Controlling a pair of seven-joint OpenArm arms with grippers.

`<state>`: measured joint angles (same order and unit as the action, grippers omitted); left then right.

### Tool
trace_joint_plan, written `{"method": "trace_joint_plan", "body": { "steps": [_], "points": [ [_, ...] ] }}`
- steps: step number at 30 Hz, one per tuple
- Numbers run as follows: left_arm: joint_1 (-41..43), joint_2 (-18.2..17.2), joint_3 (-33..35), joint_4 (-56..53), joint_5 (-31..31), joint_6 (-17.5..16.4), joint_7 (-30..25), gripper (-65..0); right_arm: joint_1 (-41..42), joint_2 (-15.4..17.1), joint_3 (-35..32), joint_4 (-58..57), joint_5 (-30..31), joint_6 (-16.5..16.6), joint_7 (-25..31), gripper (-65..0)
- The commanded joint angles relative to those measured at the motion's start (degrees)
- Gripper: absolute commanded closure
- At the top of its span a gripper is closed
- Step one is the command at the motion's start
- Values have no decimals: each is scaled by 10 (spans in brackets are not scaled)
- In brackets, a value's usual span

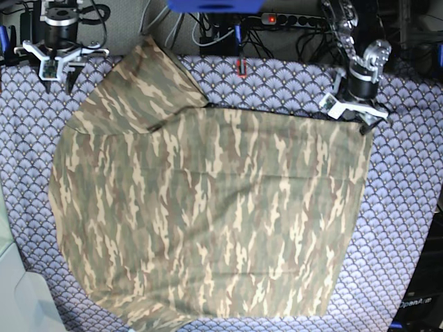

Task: Fold the T-shirt properly
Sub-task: 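Grasp the shirt's shoulder corner nearest the left gripper with the left gripper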

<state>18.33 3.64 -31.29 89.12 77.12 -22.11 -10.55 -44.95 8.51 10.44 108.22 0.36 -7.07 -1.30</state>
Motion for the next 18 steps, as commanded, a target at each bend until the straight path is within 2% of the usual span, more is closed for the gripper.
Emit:
{"method": "trace_joint_plan", "body": {
  "steps": [1, 18],
  "points": [
    [-2, -3, 0, -1, 8, -13, 7, -336, -6, 3, 4, 8, -4, 1, 15, -266],
    [-25, 0, -24, 8, 2, -15, 2, -336, -12, 3, 4, 8, -4, 1, 19, -264]
  ]
}}
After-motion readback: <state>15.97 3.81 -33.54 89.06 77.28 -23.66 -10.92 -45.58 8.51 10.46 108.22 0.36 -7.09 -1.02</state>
